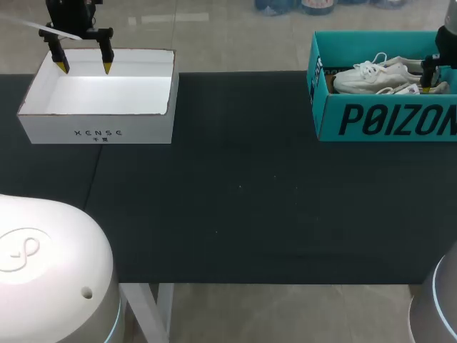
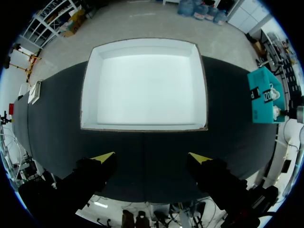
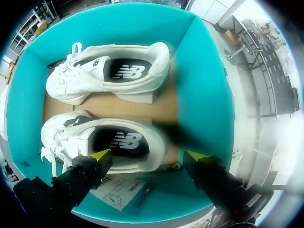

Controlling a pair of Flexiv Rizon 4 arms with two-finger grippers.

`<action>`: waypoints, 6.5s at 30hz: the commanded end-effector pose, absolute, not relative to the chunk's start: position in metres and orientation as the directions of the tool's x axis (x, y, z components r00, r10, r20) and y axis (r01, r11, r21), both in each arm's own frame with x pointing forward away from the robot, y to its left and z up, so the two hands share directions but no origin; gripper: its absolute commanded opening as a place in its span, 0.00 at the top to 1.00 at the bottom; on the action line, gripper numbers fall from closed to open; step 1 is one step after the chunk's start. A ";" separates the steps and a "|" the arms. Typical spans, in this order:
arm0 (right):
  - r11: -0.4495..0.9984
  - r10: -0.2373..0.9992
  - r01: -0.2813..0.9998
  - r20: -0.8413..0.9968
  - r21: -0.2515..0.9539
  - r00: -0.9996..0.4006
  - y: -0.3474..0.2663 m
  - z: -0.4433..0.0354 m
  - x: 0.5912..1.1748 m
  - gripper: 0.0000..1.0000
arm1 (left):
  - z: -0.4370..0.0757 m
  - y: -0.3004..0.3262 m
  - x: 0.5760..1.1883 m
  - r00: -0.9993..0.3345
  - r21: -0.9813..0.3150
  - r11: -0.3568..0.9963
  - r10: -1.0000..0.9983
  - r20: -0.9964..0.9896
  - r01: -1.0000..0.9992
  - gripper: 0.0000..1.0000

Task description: Take the shoe out of the shoebox, open the shoe tongue, remove and reinsert the insole, then place the shoe into the shoebox

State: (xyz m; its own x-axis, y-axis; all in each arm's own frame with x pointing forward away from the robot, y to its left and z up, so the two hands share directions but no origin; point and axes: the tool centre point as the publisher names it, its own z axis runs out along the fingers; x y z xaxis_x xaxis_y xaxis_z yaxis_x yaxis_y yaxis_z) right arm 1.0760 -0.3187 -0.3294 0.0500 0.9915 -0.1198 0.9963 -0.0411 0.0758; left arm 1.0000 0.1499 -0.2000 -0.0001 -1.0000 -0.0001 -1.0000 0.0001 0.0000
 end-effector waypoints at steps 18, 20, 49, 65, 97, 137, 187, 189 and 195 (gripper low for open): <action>-0.071 0.987 0.994 -0.138 0.086 0.083 -0.323 -0.339 1.076 1.00 | -0.200 0.150 1.000 0.000 0.000 0.000 -1.000 0.000 -1.000 0.00; -0.074 0.987 0.993 -0.139 0.089 0.086 -0.324 -0.339 1.075 1.00 | -0.200 0.150 1.000 0.000 0.000 0.000 -1.000 0.000 -1.000 0.00; -0.185 0.965 0.953 -0.139 0.239 0.223 -0.319 -0.218 1.070 1.00 | -0.200 0.150 1.000 0.000 0.000 0.000 -1.000 0.000 -1.000 0.00; -0.212 0.961 0.917 -0.098 0.337 0.258 -0.288 -0.115 1.045 1.00 | -0.200 0.150 1.000 0.000 0.000 0.000 -1.000 0.000 -1.000 0.00; -0.287 0.955 0.896 0.022 0.339 0.297 -0.110 -0.179 0.796 1.00 | -0.200 0.150 1.000 0.000 0.000 0.000 -1.000 0.000 -1.000 0.00; -0.316 0.948 0.913 0.047 0.259 0.315 0.025 -0.318 0.814 1.00 | -0.200 0.150 1.000 0.000 0.000 0.000 -1.000 0.000 -1.000 0.00; 0.587 0.791 0.778 0.046 0.225 -0.610 -0.026 -0.280 0.777 0.00 | -0.200 0.150 1.000 0.000 0.000 0.000 -1.000 0.000 -1.000 0.00; 0.587 0.791 0.778 0.046 0.225 -0.610 -0.026 -0.280 0.777 0.00 | -0.200 0.150 1.000 0.000 0.000 0.000 -1.000 0.000 -1.000 0.00; 0.587 0.791 0.778 0.046 0.225 -0.610 -0.026 -0.280 0.777 0.00 | -0.200 0.150 1.000 0.000 0.000 0.000 -1.000 0.000 -1.000 0.00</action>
State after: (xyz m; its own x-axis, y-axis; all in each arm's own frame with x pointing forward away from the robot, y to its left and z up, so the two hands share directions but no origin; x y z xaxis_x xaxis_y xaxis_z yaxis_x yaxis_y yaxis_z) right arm 0.7792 -0.0219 -0.2781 -0.5094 0.8591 0.0491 0.8477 0.4912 0.2001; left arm 1.0000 0.1499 -0.2000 -0.0001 -1.0000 -0.0001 -1.0000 0.0001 0.0000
